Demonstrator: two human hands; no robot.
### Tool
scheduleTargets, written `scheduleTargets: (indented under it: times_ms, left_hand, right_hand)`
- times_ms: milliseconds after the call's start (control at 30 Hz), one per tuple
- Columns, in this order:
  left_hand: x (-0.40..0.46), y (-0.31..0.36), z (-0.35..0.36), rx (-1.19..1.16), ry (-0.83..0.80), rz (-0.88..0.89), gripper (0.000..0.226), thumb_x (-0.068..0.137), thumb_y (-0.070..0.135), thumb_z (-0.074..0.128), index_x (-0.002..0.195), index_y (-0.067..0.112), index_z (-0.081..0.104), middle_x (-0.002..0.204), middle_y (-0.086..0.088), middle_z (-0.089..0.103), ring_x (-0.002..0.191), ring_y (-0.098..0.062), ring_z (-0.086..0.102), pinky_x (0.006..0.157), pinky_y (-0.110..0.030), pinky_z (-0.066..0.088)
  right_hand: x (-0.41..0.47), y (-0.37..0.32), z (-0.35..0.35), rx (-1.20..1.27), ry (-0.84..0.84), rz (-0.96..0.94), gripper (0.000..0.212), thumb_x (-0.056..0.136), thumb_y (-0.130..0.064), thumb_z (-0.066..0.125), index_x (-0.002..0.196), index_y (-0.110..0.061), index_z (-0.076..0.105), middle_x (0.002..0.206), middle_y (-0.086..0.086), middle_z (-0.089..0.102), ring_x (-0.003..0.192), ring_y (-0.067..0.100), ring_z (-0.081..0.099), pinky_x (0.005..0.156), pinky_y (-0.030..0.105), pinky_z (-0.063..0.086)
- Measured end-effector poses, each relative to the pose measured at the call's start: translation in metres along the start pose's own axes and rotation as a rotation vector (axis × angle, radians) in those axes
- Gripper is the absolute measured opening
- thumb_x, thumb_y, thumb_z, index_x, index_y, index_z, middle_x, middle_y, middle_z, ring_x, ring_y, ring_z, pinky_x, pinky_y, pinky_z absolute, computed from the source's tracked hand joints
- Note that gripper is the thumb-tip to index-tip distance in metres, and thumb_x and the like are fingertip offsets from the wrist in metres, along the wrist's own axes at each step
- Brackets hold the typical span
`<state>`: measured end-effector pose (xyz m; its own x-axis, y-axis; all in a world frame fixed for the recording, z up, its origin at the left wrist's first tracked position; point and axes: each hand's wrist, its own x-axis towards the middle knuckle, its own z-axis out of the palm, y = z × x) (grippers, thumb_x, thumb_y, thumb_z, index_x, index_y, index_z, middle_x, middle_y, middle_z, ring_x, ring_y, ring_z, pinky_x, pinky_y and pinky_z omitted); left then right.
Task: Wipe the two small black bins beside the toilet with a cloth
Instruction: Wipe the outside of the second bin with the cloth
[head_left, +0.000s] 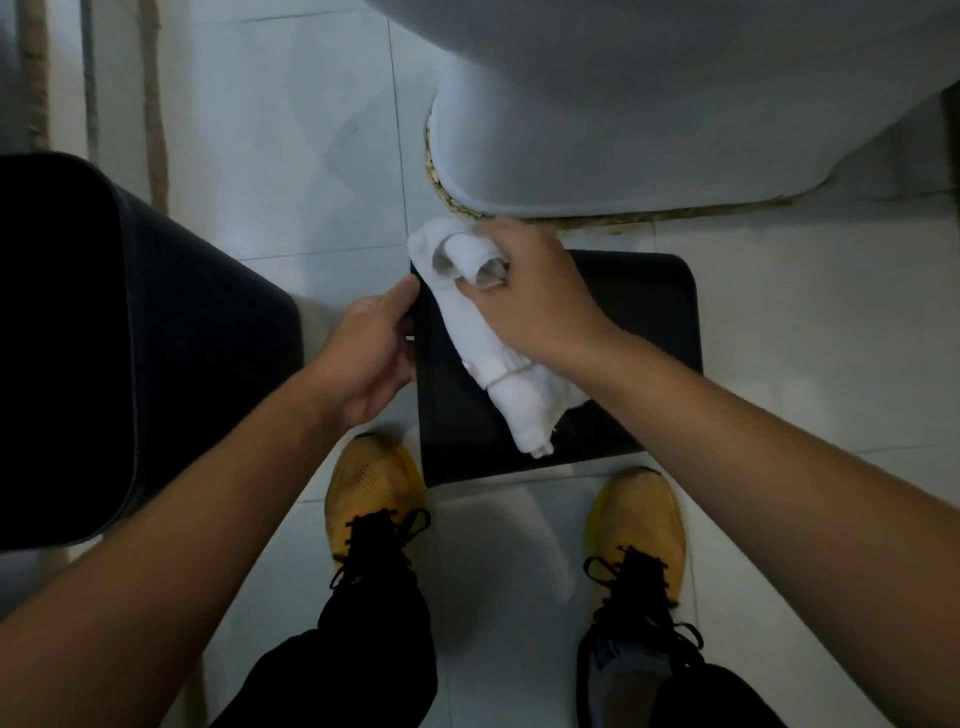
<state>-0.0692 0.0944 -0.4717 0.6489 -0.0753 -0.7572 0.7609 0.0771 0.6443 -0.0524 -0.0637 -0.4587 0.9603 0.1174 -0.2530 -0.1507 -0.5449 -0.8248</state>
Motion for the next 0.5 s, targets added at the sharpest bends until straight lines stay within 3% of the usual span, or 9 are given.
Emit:
scheduleTargets:
  times_ms: [67,133,200,267,333,433,500]
  left_hand:
    - [0.000,0.000,-0.003,0.020,-0.014,0.003,0.042,0.103,0.032,0.044,0.123,-0.001,0.061,0.122,-0.023,0.065,0.116,-0.037,0.061,0.099,-0.049,0.049]
    - [0.001,0.000,-0.005,0.029,0.008,-0.016,0.043,0.103,0.034,0.042,0.123,0.001,0.060,0.120,-0.023,0.066,0.115,-0.037,0.062,0.098,-0.050,0.051]
    - [0.003,0.000,-0.004,0.018,-0.008,-0.025,0.042,0.103,0.037,0.041,0.124,0.006,0.060,0.118,-0.017,0.068,0.110,-0.031,0.065,0.087,-0.044,0.057]
    - [0.005,-0.001,-0.003,0.029,-0.044,-0.014,0.041,0.103,0.039,0.039,0.125,0.011,0.060,0.118,-0.011,0.069,0.106,-0.024,0.067,0.077,-0.036,0.058]
    - [0.004,-0.001,-0.002,0.036,-0.046,0.006,0.040,0.103,0.039,0.038,0.124,0.014,0.061,0.115,-0.009,0.070,0.103,-0.022,0.068,0.073,-0.033,0.058]
    - [0.007,0.003,0.000,0.081,-0.025,0.017,0.037,0.103,0.036,0.035,0.124,0.016,0.058,0.111,-0.008,0.068,0.101,-0.025,0.067,0.070,-0.034,0.058]
    - [0.011,0.013,0.001,0.102,-0.045,-0.016,0.040,0.100,0.036,0.034,0.127,0.015,0.055,0.114,-0.010,0.066,0.107,-0.027,0.063,0.077,-0.038,0.057]
  right_hand:
    - [-0.020,0.005,0.004,-0.010,-0.070,0.024,0.020,0.092,-0.019,0.067,0.107,-0.007,0.066,0.099,0.005,0.066,0.091,0.017,0.062,0.076,0.030,0.051]
    - [-0.051,0.012,0.013,-0.021,-0.175,-0.029,0.017,0.092,-0.020,0.067,0.107,-0.012,0.066,0.096,0.001,0.063,0.087,0.016,0.062,0.071,0.031,0.050]
    - [-0.089,0.017,0.024,-0.037,-0.307,-0.104,0.018,0.092,-0.026,0.060,0.102,-0.014,0.069,0.095,-0.001,0.061,0.084,0.019,0.063,0.071,0.036,0.051]
    - [-0.123,0.022,0.027,0.032,-0.397,-0.113,0.020,0.089,-0.030,0.052,0.092,-0.017,0.067,0.090,-0.007,0.055,0.079,0.012,0.058,0.067,0.029,0.047]
    - [-0.147,0.026,0.022,0.128,-0.441,-0.065,0.008,0.089,-0.024,0.056,0.084,-0.020,0.062,0.084,-0.009,0.052,0.076,0.008,0.054,0.065,0.026,0.044]
    - [-0.160,0.033,0.007,0.212,-0.444,-0.030,0.004,0.088,-0.026,0.061,0.089,-0.024,0.064,0.087,-0.007,0.059,0.080,0.013,0.061,0.072,0.039,0.053]
    - [-0.160,0.031,-0.005,0.190,-0.441,-0.055,0.003,0.088,-0.029,0.059,0.090,-0.031,0.061,0.085,-0.012,0.055,0.078,0.010,0.060,0.070,0.033,0.051]
